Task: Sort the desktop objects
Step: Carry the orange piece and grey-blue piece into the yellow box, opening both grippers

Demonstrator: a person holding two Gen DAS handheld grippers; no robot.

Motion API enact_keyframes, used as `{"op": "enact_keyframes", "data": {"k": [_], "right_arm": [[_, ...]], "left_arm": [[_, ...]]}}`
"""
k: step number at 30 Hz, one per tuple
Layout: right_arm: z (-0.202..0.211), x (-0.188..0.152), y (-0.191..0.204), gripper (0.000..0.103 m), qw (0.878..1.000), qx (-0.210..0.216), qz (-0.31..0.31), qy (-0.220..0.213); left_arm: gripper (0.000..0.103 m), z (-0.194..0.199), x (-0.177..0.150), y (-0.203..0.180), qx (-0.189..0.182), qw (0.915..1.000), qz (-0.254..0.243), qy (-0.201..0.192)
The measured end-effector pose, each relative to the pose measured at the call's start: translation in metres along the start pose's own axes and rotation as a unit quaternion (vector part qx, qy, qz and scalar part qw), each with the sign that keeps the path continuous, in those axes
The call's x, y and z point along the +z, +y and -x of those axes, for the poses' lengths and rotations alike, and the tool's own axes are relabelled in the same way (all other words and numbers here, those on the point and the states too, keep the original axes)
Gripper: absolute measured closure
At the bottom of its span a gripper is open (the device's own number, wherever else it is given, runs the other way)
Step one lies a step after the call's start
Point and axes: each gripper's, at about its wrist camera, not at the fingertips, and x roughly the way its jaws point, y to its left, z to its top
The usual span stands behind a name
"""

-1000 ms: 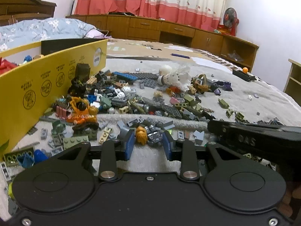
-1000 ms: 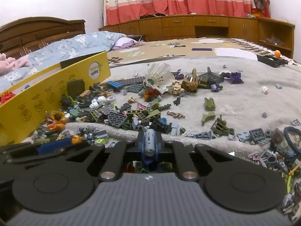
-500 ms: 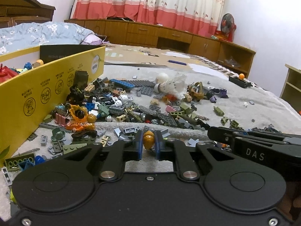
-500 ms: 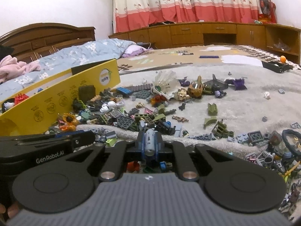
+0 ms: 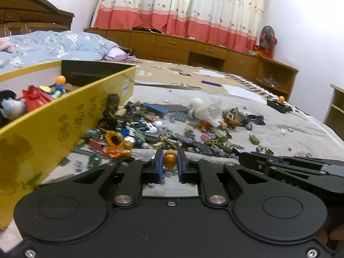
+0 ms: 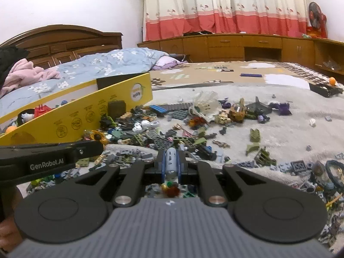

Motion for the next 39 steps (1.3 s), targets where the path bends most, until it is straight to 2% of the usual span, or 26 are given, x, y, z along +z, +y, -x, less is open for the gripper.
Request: {"op": "enact_keyframes", "data": {"k": [7, 13, 24, 32, 39], "right_arm": [[-0.004, 0.014, 0.02, 0.09, 0.999, 0.036, 0.011, -0.003], [-0.016, 0.033, 0.054, 0.09, 0.996, 0.086, 0.03, -0.002], [-0.059, 0.067, 0.133, 0.09, 0.985, 0.163, 0.057, 0.008], [-0.102, 0.088, 0.187, 0.09, 0.978, 0.196, 0.069, 0.022], [-0.123, 0.096, 0.214, 0.09, 0.976, 0.202, 0.082, 0.024]], "left_arm": [[0.091, 0.024, 0.019, 0.016, 0.04, 0.9989, -0.005, -0.024], [0.091, 0.04, 0.039, 0.051, 0.085, 0.9955, -0.001, -0.043], [0.091, 0.056, 0.077, 0.139, 0.184, 0.9803, 0.012, -0.071], [0.091, 0.044, 0.103, 0.202, 0.24, 0.9684, 0.026, -0.063], [0.091, 0.029, 0.111, 0.238, 0.265, 0.9625, 0.041, -0.043]]}}
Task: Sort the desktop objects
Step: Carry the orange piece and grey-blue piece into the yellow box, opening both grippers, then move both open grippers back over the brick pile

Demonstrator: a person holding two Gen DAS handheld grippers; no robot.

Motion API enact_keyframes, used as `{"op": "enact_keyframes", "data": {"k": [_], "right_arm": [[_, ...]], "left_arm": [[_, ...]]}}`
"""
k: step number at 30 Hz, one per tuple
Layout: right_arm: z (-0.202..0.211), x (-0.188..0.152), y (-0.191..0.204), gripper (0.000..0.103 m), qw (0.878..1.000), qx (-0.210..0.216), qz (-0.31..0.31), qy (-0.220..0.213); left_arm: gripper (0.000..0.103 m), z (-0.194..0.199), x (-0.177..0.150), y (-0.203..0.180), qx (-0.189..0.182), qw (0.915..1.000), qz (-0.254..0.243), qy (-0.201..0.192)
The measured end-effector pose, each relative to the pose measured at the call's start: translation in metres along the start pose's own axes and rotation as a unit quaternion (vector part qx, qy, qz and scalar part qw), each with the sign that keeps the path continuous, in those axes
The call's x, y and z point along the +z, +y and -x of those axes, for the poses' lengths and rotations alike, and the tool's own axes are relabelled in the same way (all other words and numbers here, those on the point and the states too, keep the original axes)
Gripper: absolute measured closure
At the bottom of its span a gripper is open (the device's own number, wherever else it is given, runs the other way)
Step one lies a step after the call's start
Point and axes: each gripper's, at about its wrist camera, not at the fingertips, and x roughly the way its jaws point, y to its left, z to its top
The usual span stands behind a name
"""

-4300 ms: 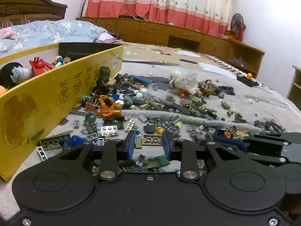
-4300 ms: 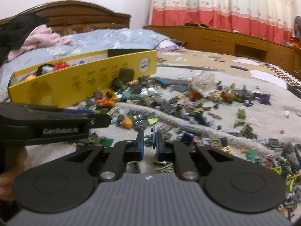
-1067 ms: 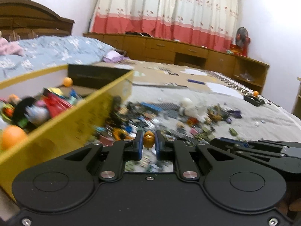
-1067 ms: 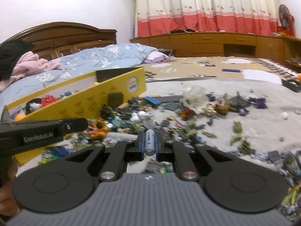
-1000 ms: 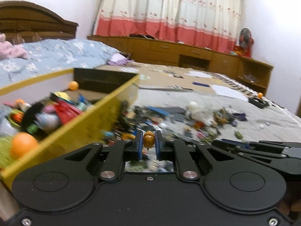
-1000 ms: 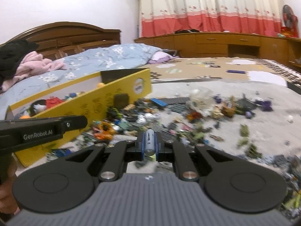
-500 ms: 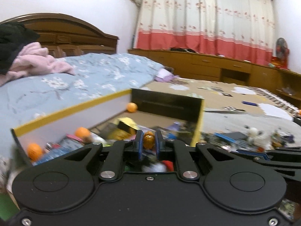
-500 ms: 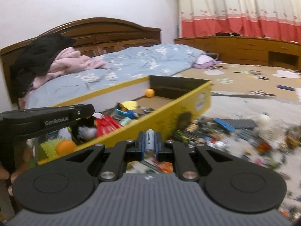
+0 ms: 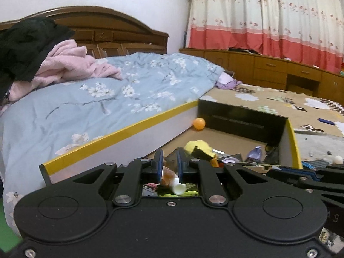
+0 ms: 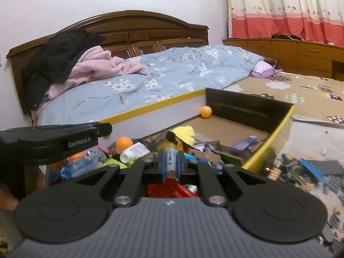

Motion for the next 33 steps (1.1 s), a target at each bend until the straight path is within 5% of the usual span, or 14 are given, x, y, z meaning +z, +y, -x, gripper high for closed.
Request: {"op": "enact_keyframes", "data": {"k": [3, 8, 14, 25, 33], "right_arm": [[-0.005, 0.002, 0.002, 0.08, 1.0, -0.002, -0.003, -0.001], [-0.003, 0.001, 0.001, 0.045, 1.0, -0.004, -0.009, -0.007], [0.009, 0.001, -0.002, 0.031, 0.999, -0.004, -0.029, -0.014], [0.067, -0.021, -0.024, 0.024, 0.998, -0.021, -0.045, -0.023], [0.13, -0.057, -0.063, 0.023, 0.995, -0.08, -0.059, -0.013]], "left_arm": [[0.088, -0.006, -0.002, 0.002, 0.007, 1.0, 0.003, 0.005], [0.056, -0.001, -0.006, 0.001, 0.007, 0.9999, 0.008, 0.004], [0.015, 0.009, -0.008, -0.001, 0.013, 0.9998, 0.015, 0.001], [0.013, 0.034, -0.012, -0.022, -0.008, 0.9991, 0.039, 0.017], [0.01, 0.062, -0.019, -0.054, -0.058, 0.9977, 0.035, 0.007]]}}
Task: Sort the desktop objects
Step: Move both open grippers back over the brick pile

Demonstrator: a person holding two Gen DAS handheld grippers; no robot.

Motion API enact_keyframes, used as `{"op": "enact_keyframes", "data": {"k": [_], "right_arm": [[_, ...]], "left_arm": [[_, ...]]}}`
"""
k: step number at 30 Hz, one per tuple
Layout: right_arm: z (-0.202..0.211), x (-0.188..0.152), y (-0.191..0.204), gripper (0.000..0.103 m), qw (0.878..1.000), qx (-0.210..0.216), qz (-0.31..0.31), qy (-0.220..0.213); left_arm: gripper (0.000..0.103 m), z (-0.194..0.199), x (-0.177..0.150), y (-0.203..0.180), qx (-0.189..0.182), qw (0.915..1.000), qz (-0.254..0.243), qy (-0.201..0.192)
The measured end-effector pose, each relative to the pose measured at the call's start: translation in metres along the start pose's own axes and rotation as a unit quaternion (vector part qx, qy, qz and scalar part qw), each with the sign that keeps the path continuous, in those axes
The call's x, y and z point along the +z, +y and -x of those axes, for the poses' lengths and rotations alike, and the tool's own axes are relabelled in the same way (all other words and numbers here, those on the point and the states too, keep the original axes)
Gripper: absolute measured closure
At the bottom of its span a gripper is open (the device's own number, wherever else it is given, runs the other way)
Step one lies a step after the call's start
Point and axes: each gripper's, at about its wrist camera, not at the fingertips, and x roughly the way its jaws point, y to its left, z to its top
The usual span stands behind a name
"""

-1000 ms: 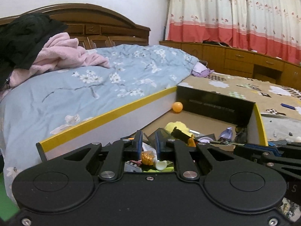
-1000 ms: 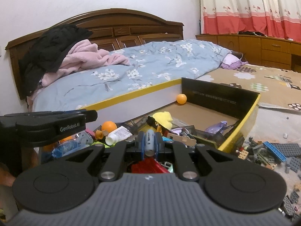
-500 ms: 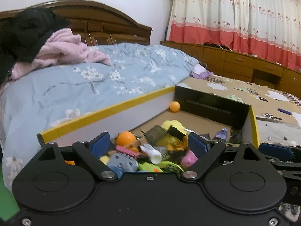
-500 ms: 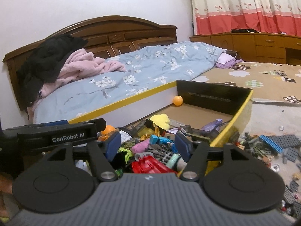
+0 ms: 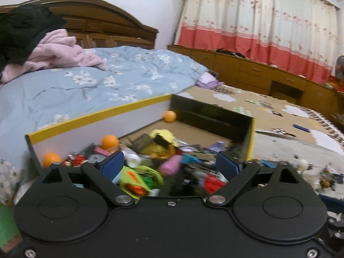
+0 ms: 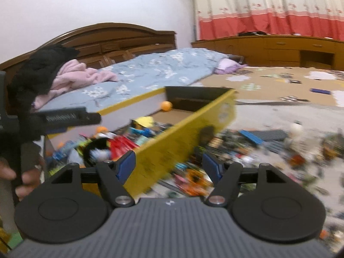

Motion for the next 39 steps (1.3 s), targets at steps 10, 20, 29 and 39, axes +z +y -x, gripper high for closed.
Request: {"op": "enact_keyframes", "data": {"k": [10, 20, 29, 39], "right_arm": [[0.075, -0.049, -0.058, 0.019, 0.995, -0.102, 0.013, -0.01], [0.108, -0.098, -0.094, 0.018, 0.99, -0.13, 0.045, 0.042], [0.097, -0.097, -0.115, 0.018, 0.989, -0.09, 0.107, 0.056], [0.083, -0.101, -0.124, 0.054, 0.992, -0.061, 0.098, 0.054]], "left_arm": [[0.009, 0.028, -0.032, -0.063, -0.057, 0.9978, -0.033, 0.003], [0.007, 0.048, -0.081, -0.135, -0.114, 0.9895, -0.083, 0.032], [0.007, 0.045, -0.115, -0.143, -0.119, 0.9856, -0.097, 0.071], [0.007, 0.045, -0.129, -0.131, -0.124, 0.9841, -0.094, 0.086]]}}
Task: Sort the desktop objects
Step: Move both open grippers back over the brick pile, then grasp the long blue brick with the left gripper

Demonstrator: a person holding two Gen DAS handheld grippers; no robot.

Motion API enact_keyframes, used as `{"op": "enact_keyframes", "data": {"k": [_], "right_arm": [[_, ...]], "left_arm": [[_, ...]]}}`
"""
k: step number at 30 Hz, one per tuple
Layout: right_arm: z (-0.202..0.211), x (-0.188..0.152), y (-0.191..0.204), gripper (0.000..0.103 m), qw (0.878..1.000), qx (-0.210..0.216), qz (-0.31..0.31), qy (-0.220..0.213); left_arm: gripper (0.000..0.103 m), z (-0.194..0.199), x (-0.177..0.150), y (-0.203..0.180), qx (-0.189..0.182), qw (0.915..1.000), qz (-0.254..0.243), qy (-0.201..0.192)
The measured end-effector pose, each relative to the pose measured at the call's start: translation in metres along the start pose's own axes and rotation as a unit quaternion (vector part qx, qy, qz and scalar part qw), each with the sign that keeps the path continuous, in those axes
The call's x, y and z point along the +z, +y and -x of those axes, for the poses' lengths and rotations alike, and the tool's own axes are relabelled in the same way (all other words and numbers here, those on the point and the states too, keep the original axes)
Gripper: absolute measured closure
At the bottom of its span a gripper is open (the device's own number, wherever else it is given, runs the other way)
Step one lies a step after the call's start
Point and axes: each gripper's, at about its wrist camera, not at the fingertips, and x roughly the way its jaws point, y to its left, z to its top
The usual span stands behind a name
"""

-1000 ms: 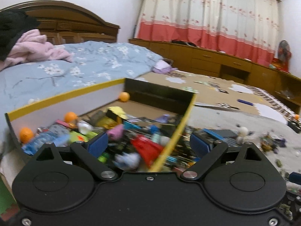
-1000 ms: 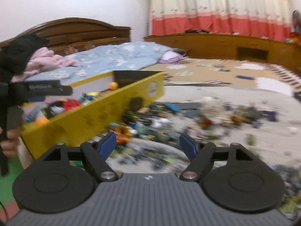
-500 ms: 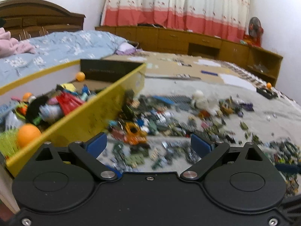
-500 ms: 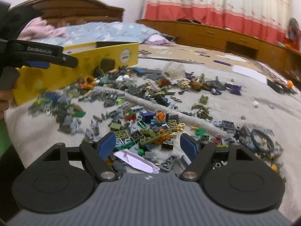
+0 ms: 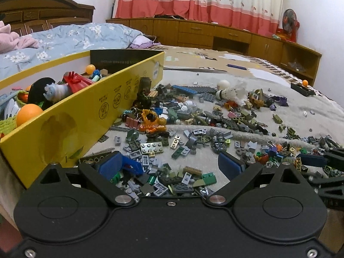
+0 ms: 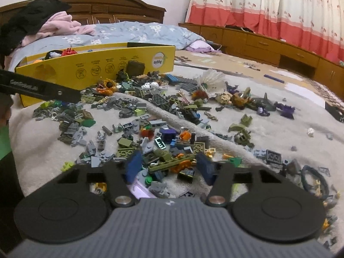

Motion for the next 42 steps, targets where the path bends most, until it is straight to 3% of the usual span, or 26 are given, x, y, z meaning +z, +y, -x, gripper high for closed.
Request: {"op": "enact_keyframes", "data": {"k": [3, 9, 15, 17, 19, 27, 31, 34, 37, 38, 42], "right_arm": [[0.005, -0.002, -0.003, 0.054, 1.0, -0.017, -0.019, -0.012], [0.016, -0.009, -0.018, 0.054, 0.992, -0.092, -0.09, -0.02], [0.024, -0.02, -0.027, 0.054, 0.986, -0.097, -0.13, -0.023], [0.025, -0.022, -0.026, 0.054, 0.986, -0.097, -0.134, -0.024], [0.025, -0.023, -0.026, 0.054, 0.986, -0.097, -0.135, -0.024], [0.023, -0.024, -0.022, 0.054, 0.986, -0.098, -0.133, -0.023], [0.023, -0.024, -0.021, 0.054, 0.986, -0.096, -0.132, -0.023], [0.023, -0.024, -0.021, 0.054, 0.986, -0.096, -0.133, -0.023], [0.022, -0.025, -0.021, 0.053, 0.986, -0.097, -0.133, -0.023], [0.021, -0.025, -0.021, 0.053, 0.986, -0.098, -0.132, -0.023], [0.021, -0.025, -0.02, 0.052, 0.986, -0.098, -0.13, -0.024]], "left_arm": [[0.007, 0.001, -0.001, 0.002, 0.002, 1.0, -0.001, -0.003], [0.01, 0.004, -0.006, 0.003, 0.001, 0.9999, -0.008, -0.008], [0.037, 0.011, -0.02, 0.006, 0.008, 0.9996, -0.023, -0.01], [0.05, 0.014, -0.023, 0.007, 0.003, 0.9996, -0.026, -0.01], [0.056, 0.015, -0.025, 0.008, 0.0, 0.9997, -0.025, -0.006], [0.056, -0.001, -0.017, 0.019, 0.031, 0.9991, -0.024, -0.017], [0.053, -0.024, -0.014, 0.028, 0.039, 0.9987, -0.032, 0.002], [0.056, -0.028, -0.014, 0.036, 0.026, 0.9996, -0.001, 0.013], [0.06, -0.025, -0.014, 0.028, 0.011, 0.9999, -0.005, 0.012], [0.066, -0.025, -0.014, 0.024, 0.0, 0.9999, -0.008, 0.013], [0.067, -0.021, -0.017, 0.004, -0.065, 0.9978, -0.013, 0.012]]}}
